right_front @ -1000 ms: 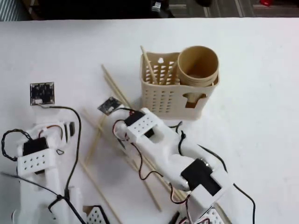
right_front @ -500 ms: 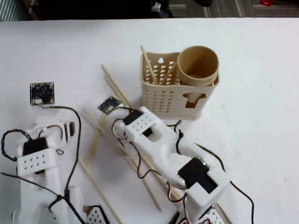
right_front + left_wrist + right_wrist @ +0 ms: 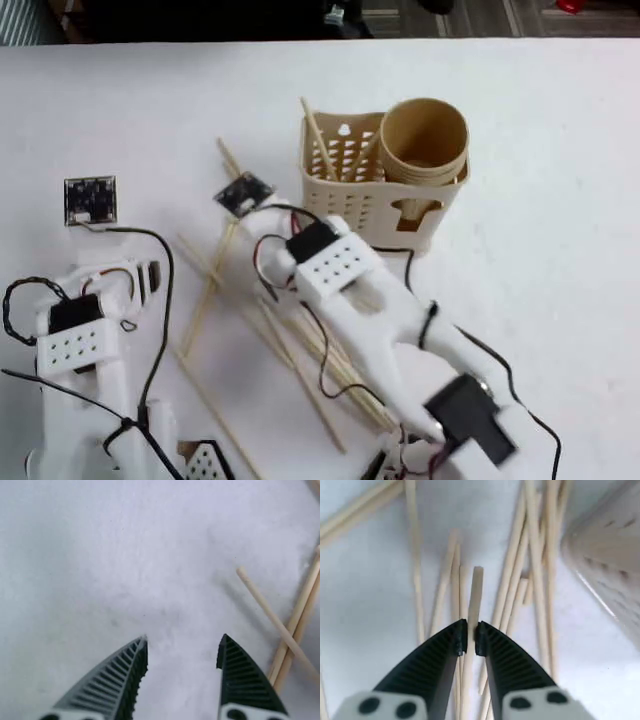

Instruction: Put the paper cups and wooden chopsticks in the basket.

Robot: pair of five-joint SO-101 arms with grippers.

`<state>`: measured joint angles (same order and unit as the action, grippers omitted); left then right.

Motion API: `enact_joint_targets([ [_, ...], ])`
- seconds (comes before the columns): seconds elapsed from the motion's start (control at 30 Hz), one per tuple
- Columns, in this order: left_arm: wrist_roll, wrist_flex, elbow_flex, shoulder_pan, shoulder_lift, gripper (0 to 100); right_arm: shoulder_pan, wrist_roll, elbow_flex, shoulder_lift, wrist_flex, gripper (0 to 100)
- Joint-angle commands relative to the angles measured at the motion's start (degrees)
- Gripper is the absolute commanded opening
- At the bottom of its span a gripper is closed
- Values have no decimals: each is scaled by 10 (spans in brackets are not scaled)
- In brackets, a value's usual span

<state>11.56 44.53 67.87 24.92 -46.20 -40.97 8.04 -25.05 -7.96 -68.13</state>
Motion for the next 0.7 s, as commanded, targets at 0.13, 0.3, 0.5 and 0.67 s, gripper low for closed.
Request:
enact_joint_targets([
  [0.13,-2,-11,-2,3,-9,229,2,1,-7,-66,-13,17],
  [0.3,-2,-11,-2,3,-9,229,-29,4,-74,-27,72,17],
  [0.5,-2,-11,-2,3,-9,229,-48,-2,-77,14,92,86],
  [0.67,-2,-11,-2,3,-9,229,-73,-50,-73,46,95,173],
])
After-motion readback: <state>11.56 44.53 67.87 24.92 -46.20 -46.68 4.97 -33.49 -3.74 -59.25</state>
